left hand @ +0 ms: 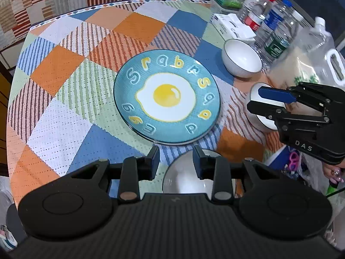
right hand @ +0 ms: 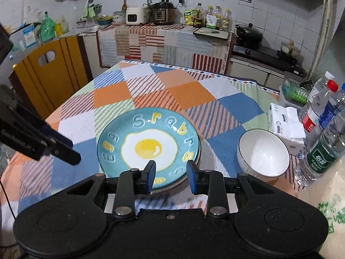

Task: Organize plates and bowls
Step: 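Move both grippers toward the white bowl beside the plate stack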

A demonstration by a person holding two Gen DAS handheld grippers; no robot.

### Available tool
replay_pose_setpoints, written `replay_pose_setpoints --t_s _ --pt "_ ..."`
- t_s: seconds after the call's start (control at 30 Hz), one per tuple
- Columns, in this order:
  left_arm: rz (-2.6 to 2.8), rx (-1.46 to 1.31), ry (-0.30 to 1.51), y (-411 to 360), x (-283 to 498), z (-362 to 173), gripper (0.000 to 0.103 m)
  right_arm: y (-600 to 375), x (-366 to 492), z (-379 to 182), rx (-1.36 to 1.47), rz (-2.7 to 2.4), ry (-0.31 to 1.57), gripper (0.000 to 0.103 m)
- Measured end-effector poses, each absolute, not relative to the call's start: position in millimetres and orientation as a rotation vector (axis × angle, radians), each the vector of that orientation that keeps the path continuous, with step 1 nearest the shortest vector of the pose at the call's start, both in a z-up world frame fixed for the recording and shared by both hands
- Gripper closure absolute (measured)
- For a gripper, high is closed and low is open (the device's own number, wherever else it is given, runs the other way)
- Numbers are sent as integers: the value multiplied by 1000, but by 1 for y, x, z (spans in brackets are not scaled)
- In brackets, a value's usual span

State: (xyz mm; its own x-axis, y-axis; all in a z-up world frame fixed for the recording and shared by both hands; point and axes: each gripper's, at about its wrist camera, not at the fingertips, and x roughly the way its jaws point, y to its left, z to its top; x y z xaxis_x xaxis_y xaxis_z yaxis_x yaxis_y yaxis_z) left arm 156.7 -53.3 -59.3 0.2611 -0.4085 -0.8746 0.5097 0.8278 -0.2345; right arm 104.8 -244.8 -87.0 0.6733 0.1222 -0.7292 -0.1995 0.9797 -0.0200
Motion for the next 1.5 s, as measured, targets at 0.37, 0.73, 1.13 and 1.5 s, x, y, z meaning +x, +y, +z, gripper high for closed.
replay_pose_setpoints --t_s 0.37,0.73,1.13,1.5 --pt "-611 128 1143 -54 121 -47 65 -248 68 -70 -133 183 784 60" --pt "-590 163 1136 -64 79 -36 59 -275 26 -69 -116 155 756 50" --pt "-636 192 1116 -122 60 -35 37 -323 -3 -100 -69 54 778 28" --pt "-621 155 1145 -179 90 -75 29 -340 30 -161 -49 17 907 28"
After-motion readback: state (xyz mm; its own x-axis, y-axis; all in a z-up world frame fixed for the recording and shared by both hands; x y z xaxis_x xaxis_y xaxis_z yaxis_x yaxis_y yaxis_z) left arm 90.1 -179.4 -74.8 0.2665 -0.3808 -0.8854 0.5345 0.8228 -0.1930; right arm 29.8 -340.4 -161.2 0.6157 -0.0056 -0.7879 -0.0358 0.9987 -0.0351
